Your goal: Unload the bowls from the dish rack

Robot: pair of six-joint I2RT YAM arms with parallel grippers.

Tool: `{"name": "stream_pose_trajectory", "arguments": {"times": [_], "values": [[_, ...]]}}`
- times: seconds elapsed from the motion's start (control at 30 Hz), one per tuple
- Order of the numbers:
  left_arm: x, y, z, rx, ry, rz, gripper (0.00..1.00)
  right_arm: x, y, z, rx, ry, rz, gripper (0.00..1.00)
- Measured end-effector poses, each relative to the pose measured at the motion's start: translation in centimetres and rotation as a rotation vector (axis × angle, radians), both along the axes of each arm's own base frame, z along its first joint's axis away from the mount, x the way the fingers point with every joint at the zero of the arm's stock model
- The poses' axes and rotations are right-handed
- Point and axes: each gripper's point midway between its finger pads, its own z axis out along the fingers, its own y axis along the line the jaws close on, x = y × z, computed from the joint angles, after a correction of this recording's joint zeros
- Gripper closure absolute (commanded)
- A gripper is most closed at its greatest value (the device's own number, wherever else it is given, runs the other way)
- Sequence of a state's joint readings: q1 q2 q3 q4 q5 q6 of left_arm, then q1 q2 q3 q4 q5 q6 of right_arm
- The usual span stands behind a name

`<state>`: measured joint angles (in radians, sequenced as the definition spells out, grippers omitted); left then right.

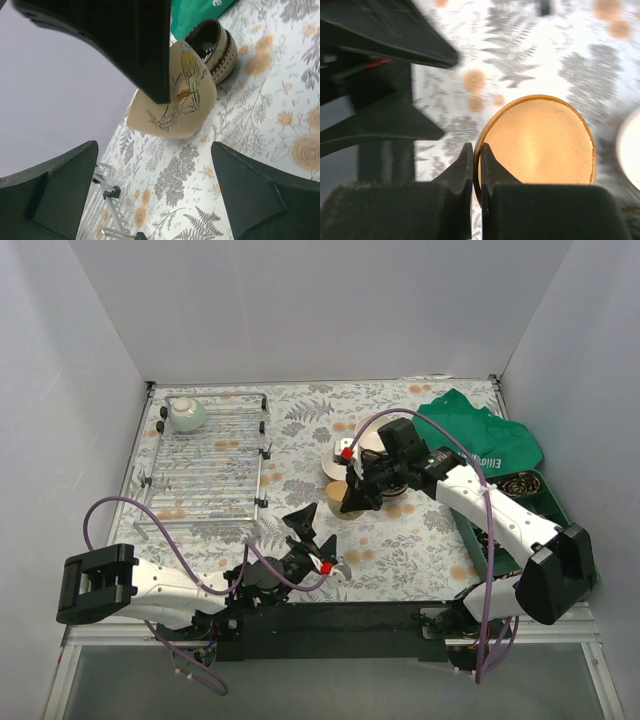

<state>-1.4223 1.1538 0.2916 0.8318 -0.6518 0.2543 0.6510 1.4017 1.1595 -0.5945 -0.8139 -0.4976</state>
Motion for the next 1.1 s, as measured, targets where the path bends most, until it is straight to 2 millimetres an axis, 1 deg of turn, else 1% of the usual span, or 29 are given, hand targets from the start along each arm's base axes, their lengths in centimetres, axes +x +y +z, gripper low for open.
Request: {"name": "stream_pose_trajectory", "arguments": {"times": [0.1,0.17,0.27,0.37,0.4,0.53,0.6,0.7,0.73,0.83,0.93,1.0,1.1], "values": [[0.3,-0.3,1.2,-0.065,0.015,0.012,0.02,2.3,-1.0,0.1,-0.038,-0.095,-0.139,0.99],[0.7,-0.3,1.7,-0.099,0.03,0.024,0.02,3.3,-1.6,0.3,-0.051,-0.142,-0.211,0.99],[1.7,0.2,2.4,-0.156,0.06,0.059,0.02,4.6,-2.5,0.9,-0.052,-0.208,-0.318,0.99],[3.8,1.4,3.9,-0.26,0.117,0.115,0.02,5.8,-3.2,1.3,-0.045,-0.261,-0.405,0.99],[4.7,1.9,4.8,-0.309,0.137,0.137,0.02,6.2,-3.4,1.4,-0.044,-0.274,-0.432,0.99],[8.6,5.0,8.5,-0.52,0.203,0.241,0.02,7.6,-3.6,1.5,-0.04,-0.307,-0.503,0.99],[10.5,6.8,10.0,-0.617,0.228,0.289,0.02,8.2,-3.6,1.6,-0.039,-0.317,-0.527,0.99],[13.5,9.8,11.2,-0.748,0.285,0.366,0.02,9.1,-3.2,1.2,-0.049,-0.339,-0.55,0.99],[14.5,11.1,11.4,-0.797,0.305,0.402,0.02,9.4,-3.0,0.8,-0.061,-0.35,-0.558,0.99],[17.2,15.5,11.5,-0.942,0.37,0.496,0.02,9.8,-2.2,-0.8,-0.114,-0.37,-0.562,0.99],[19.0,19.4,10.9,-1.062,0.42,0.58,0.02,10.2,-1.6,-2.2,-0.164,-0.401,-0.566,0.99],[19.6,20.9,10.1,-1.108,0.451,0.622,0.02,10.6,-1.2,-3.2,-0.197,-0.426,-0.574,0.99],[19.9,21.7,8.8,-1.124,0.491,0.664,0.02,11.4,-0.7,-4.2,-0.239,-0.469,-0.584,0.99]]}}
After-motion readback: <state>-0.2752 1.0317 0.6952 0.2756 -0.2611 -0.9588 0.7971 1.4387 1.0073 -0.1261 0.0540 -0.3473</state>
